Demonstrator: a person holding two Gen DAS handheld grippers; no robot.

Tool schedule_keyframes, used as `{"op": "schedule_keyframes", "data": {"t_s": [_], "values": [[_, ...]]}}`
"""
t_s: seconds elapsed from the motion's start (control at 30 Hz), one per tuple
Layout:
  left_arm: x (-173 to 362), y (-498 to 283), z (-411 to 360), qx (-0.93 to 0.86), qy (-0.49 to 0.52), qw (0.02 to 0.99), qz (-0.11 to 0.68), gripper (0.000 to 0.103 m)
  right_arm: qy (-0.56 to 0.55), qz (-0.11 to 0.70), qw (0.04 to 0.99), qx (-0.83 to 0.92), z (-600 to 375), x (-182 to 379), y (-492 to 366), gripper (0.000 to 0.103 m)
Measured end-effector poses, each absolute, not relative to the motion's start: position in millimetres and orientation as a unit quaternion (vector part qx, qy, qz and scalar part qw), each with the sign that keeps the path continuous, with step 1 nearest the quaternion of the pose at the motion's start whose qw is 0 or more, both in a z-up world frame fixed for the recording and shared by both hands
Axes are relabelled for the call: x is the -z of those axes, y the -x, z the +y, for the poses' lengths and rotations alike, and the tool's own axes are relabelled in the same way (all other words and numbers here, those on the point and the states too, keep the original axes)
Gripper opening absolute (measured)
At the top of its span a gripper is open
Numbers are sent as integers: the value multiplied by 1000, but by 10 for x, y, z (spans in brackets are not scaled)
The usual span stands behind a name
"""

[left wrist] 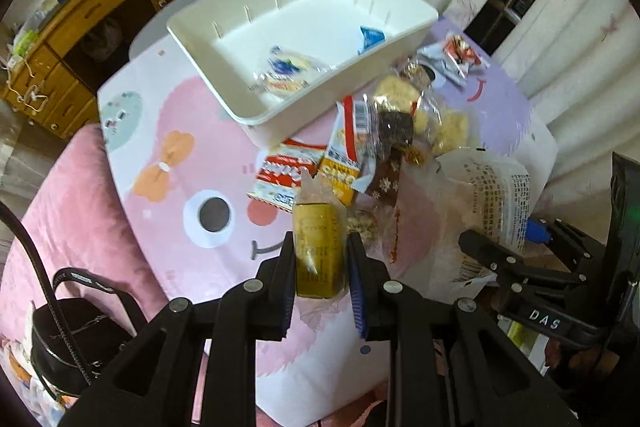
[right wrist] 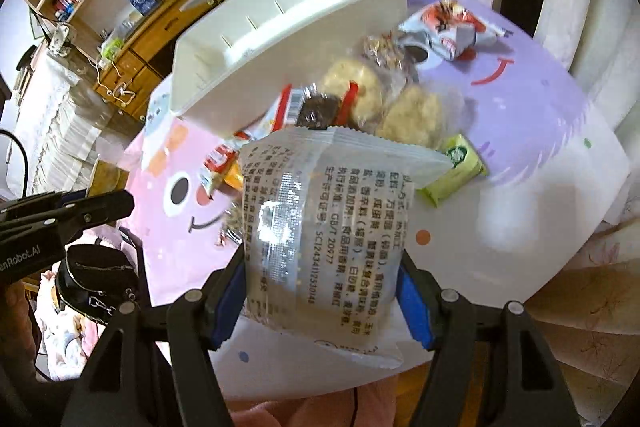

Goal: Organize snacks
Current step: 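Carry both snacks over the white tray and release them inside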

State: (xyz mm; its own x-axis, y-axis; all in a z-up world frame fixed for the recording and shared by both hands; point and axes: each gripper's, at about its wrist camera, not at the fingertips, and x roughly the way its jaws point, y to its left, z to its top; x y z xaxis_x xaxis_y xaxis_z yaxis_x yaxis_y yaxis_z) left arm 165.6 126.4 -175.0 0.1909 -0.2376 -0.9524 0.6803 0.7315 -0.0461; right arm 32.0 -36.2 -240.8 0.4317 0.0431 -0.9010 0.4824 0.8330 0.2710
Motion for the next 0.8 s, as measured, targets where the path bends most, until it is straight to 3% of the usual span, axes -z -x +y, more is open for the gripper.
{"op": "schedule_keyframes", "data": {"t_s": [0.8], "values": [[1082,-2349,929,219,-128,808,531,22,-243,491,833,72,-1073,1704,-1268,68]]}}
